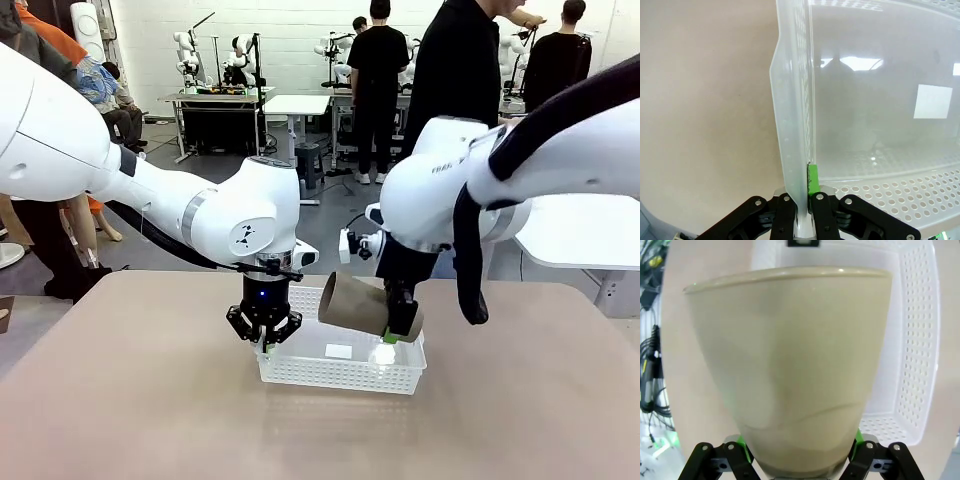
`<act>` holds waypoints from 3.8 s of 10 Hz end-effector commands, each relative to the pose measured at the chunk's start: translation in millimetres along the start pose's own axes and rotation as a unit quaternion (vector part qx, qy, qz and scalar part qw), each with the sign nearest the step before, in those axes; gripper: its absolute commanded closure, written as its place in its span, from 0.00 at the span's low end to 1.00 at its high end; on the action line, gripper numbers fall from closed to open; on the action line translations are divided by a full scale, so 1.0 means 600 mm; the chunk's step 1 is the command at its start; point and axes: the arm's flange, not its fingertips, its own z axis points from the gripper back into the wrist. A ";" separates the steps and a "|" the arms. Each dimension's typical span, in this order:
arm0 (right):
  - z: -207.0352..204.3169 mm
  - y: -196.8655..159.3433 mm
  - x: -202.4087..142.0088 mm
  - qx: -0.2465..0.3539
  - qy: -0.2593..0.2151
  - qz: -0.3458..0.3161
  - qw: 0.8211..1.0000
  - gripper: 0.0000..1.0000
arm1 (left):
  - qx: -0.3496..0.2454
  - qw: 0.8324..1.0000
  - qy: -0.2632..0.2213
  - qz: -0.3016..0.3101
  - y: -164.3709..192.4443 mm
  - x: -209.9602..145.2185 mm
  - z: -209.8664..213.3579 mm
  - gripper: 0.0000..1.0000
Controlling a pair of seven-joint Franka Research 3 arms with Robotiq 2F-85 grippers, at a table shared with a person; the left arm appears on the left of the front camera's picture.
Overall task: Clean and organize the cups into the basket.
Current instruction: Pick up the Organizing basket and move it to the center of the table, then pick up the Reusable plastic cup from the right side of the table and place it inside the Organizing basket.
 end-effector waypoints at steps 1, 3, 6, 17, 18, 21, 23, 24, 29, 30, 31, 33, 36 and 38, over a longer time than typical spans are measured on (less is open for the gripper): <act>-0.016 -0.004 0.010 -0.008 0.018 -0.021 1.000 0.21 | 0.005 1.000 0.000 -0.006 -0.001 -0.002 -0.007 1.00; -0.024 -0.005 0.002 -0.002 0.010 -0.021 1.000 0.21 | 0.005 1.000 0.000 -0.006 -0.001 -0.002 -0.007 1.00; -0.035 -0.016 -0.022 -0.002 -0.011 -0.030 0.999 0.21 | 0.005 1.000 0.000 -0.006 -0.001 -0.002 -0.007 1.00; -0.115 -0.027 -0.062 0.070 -0.057 -0.025 0.996 0.21 | 0.005 1.000 0.000 -0.006 -0.001 -0.002 -0.007 1.00; -0.123 -0.026 -0.062 0.074 -0.053 -0.022 0.996 0.21 | 0.005 1.000 0.000 -0.006 -0.001 -0.002 -0.007 1.00; -0.123 -0.029 -0.062 0.075 -0.059 -0.027 0.995 0.00 | 0.005 1.000 0.000 -0.006 -0.001 -0.002 -0.007 1.00; -0.116 -0.036 -0.065 0.065 -0.065 -0.034 0.995 0.00 | 0.005 1.000 0.000 -0.006 -0.001 -0.002 -0.007 1.00; -0.113 -0.037 -0.066 0.065 -0.069 -0.034 0.995 0.00 | 0.005 1.000 0.000 -0.006 -0.001 -0.002 -0.007 1.00; 0.082 -0.035 -0.100 0.013 -0.222 0.018 0.975 0.00 | 0.005 1.000 0.000 -0.006 -0.001 -0.002 -0.007 1.00; 0.140 -0.042 -0.146 0.008 -0.273 0.030 0.962 0.00 | 0.005 1.000 0.000 -0.006 -0.001 -0.002 -0.007 1.00; 0.184 -0.056 -0.209 0.019 -0.314 0.037 0.949 0.00 | 0.005 1.000 0.000 -0.006 -0.001 -0.002 -0.007 1.00; 0.214 -0.099 -0.344 0.045 -0.391 0.020 0.919 0.00 | 0.005 1.000 0.000 -0.006 -0.001 -0.002 -0.007 1.00; 0.197 -0.142 -0.521 0.036 -0.448 0.025 0.893 0.00 | 0.005 1.000 0.000 -0.006 -0.001 -0.002 -0.007 1.00; 0.190 -0.139 -0.606 0.015 -0.455 0.018 0.890 0.00 | 0.005 1.000 0.000 -0.006 -0.001 -0.002 -0.007 1.00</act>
